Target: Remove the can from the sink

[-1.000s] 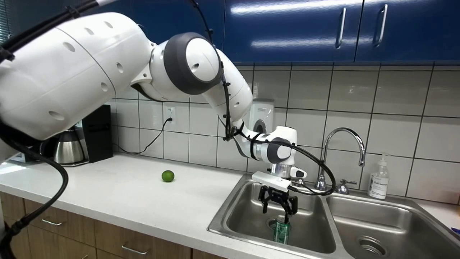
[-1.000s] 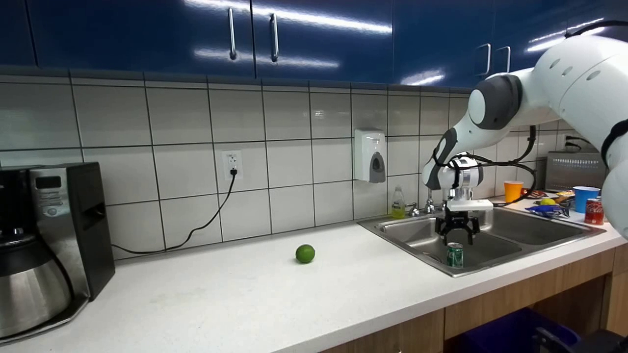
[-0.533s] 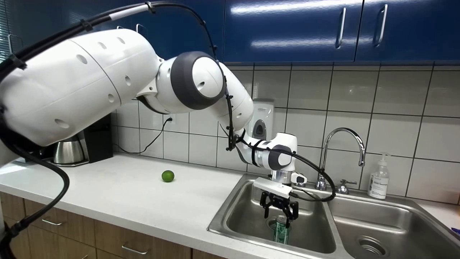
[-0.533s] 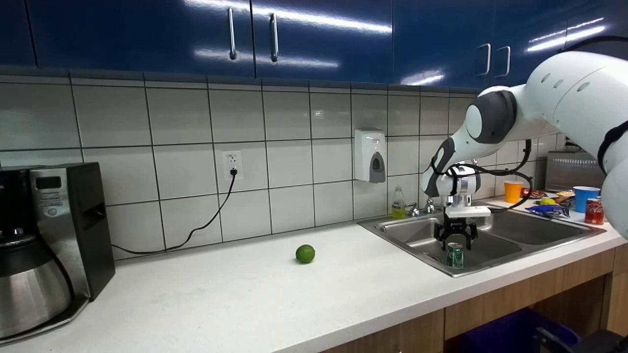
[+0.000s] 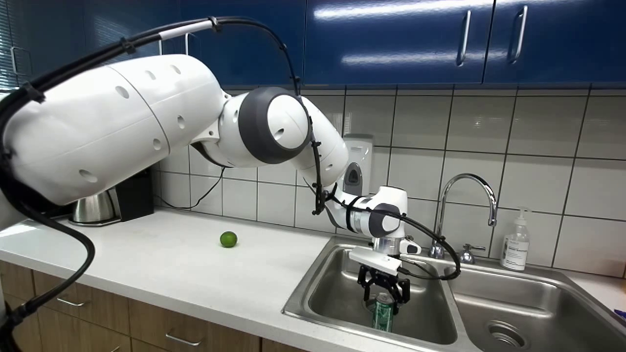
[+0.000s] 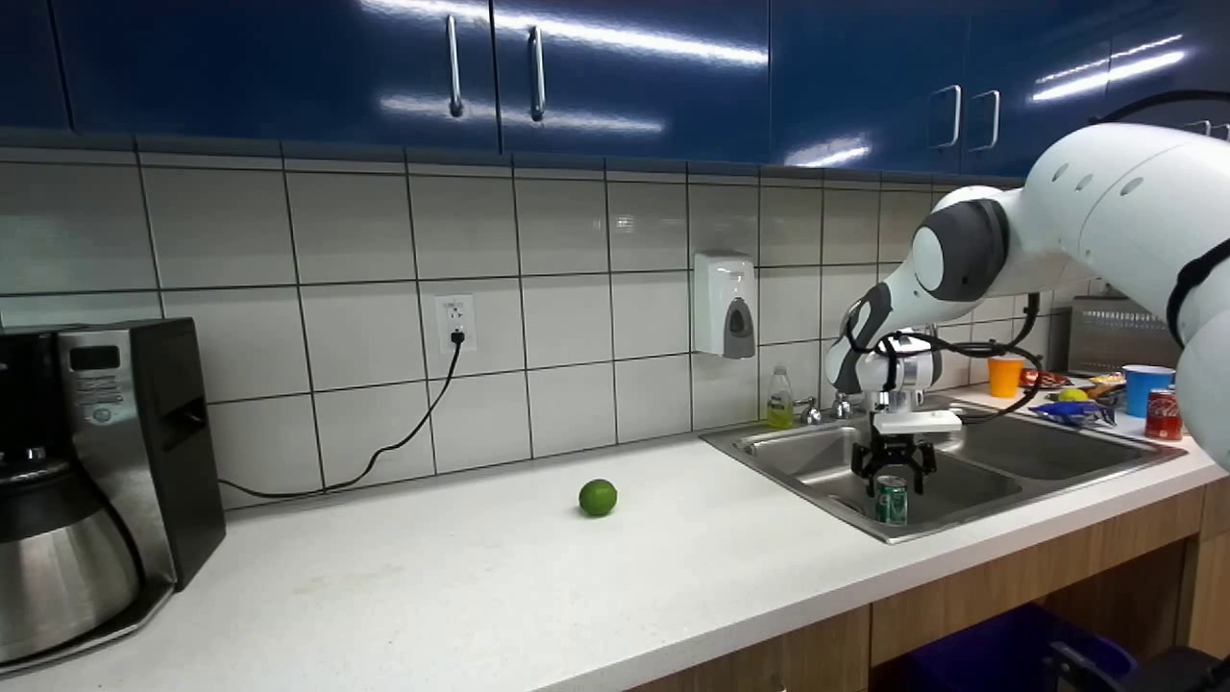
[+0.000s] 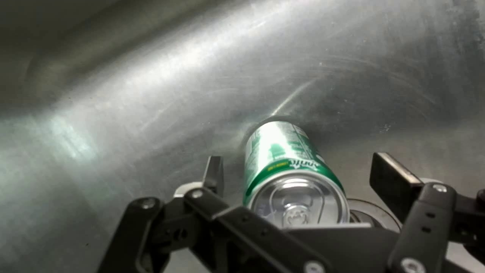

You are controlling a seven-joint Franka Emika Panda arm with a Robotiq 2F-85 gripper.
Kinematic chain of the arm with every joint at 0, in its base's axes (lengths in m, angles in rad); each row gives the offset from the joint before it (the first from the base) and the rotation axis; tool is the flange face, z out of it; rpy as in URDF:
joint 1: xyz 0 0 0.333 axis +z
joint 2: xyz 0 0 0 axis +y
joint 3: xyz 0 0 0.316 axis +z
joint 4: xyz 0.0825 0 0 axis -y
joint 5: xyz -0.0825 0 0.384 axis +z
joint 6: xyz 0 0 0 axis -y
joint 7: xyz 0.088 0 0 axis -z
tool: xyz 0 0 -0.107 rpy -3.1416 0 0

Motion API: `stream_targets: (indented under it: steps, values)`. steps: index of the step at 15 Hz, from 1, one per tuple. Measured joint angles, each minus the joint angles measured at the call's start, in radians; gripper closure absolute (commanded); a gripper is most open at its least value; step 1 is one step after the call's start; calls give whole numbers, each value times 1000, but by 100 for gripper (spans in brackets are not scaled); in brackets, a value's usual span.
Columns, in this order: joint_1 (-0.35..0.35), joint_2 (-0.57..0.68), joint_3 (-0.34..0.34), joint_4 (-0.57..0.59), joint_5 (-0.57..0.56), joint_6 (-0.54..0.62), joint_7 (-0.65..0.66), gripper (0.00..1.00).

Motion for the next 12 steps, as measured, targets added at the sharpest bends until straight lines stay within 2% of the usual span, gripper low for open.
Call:
stream_targets:
  steps: [9,10,11,12]
  values:
    - [-10,52,0,70,0,0,1,0]
    - [-10,55,0,75,0,0,1,25]
    - [-10,56,0,80,0,0,1,26]
    - [-10,58,0,84,0,-1,1,32]
